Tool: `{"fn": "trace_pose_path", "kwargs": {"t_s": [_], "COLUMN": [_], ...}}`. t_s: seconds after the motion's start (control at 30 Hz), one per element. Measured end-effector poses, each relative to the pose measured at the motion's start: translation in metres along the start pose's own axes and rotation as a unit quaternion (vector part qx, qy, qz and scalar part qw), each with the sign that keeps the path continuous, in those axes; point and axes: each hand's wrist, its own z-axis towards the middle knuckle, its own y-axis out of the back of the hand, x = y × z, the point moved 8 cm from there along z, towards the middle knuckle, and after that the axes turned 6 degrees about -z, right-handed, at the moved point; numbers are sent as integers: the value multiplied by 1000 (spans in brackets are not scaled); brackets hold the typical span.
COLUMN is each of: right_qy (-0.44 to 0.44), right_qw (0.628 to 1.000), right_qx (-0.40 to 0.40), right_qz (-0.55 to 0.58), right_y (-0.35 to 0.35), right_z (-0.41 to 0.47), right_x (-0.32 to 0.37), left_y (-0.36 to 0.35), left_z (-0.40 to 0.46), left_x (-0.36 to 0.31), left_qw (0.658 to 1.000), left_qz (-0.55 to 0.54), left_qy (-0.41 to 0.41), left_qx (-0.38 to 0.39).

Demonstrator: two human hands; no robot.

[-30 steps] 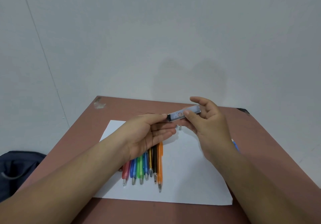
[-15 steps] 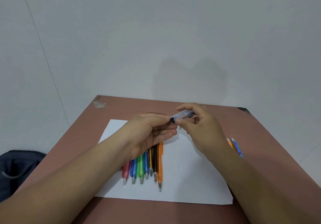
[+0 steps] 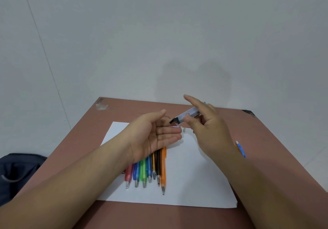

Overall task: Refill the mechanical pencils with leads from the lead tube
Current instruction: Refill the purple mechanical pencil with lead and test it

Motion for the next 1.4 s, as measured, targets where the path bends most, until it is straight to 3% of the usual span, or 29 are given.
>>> {"fn": "trace_pose_path", "kwargs": {"t_s": [0.5, 0.97, 1.4], "right_qy": [27, -26, -154], "right_qw": [999, 999, 973], "right_qx": [-16, 1, -12], "right_qz": [-25, 43, 172], "right_y": [3, -1, -4], "right_z": [-1, -1, -2], "right_x": [2, -9, -32], "left_y": [0, 3, -1], "left_z": [1, 1, -2], "left_x": [0, -3, -8], "left_qw": [1000, 999, 999], "left_qz": [-4, 9, -17], "left_qy": [-5, -36, -44], "left_qx": [9, -6, 6]}}
